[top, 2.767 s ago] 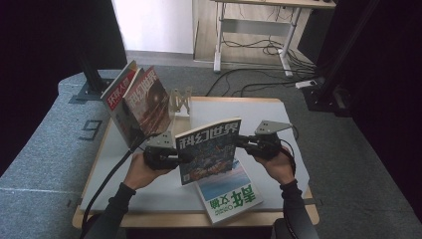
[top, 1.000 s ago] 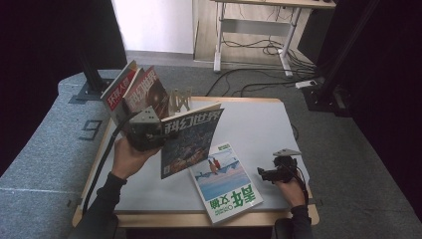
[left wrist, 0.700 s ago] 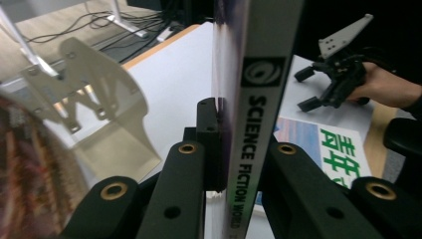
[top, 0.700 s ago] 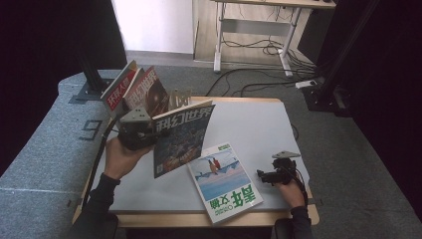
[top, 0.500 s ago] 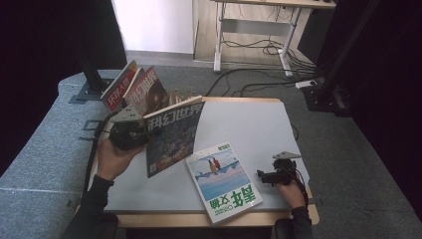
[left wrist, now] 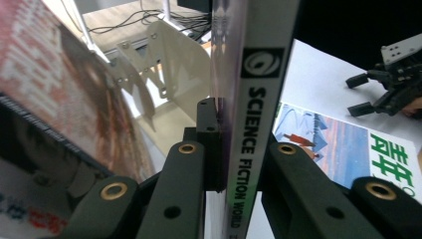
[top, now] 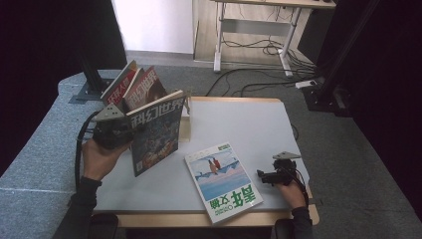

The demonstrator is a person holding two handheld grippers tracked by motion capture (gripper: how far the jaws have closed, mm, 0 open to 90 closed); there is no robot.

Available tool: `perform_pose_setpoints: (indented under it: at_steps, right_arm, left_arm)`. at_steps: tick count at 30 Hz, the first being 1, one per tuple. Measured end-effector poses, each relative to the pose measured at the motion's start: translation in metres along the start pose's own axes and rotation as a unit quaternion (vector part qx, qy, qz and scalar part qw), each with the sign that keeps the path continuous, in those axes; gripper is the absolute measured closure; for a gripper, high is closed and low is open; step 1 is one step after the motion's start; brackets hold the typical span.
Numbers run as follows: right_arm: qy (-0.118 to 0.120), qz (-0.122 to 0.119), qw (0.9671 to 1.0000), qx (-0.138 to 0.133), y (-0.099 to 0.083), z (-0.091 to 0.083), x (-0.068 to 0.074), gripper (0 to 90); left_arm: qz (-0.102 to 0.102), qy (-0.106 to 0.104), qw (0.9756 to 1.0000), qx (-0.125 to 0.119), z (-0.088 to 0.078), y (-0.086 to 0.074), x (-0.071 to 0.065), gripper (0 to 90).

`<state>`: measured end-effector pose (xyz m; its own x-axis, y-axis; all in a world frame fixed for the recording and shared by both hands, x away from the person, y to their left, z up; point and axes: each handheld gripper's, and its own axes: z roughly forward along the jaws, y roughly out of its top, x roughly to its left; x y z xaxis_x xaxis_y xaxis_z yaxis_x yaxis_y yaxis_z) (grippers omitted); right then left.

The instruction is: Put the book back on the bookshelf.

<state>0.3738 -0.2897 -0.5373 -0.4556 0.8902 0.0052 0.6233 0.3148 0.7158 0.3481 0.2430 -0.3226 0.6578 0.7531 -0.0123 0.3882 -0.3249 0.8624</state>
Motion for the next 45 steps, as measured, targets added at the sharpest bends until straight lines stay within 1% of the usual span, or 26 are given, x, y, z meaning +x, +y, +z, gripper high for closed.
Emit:
perform_pose_setpoints:
  at_steps: [9, 15, 22, 34, 45]
  right_arm:
    - [0.0, 0.0, 1.0, 0.0, 0.0, 0.0, 0.0, 0.0]
    - [0.0, 0.0, 1.0, 0.0, 0.0, 0.0, 0.0, 0.0]
    - [0.0, 0.001, 1.0, -0.001, 0.0, 0.0, 0.0, 0.0]
    - [0.0, 0.001, 1.0, -0.001, 0.0, 0.0, 0.0, 0.0]
    - [0.001, 0.002, 1.0, -0.001, 0.0, 0.0, 0.0, 0.0]
  left_arm:
    - [-0.013, 0.028, 0.9995, 0.001, -0.008, -0.001, 0.013, 82.6]
    - [-0.024, 0.046, 0.9986, 0.001, -0.007, -0.001, 0.021, 82.6]
    - [-0.03, 0.064, 0.9975, 0.004, 0.003, 0.002, 0.027, 82.6]
    - [-0.057, 0.08, 0.9952, -0.006, 0.024, 0.008, 0.039, 82.6]
    - [-0.072, 0.089, 0.9933, -0.017, 0.042, 0.012, 0.05, 82.6]
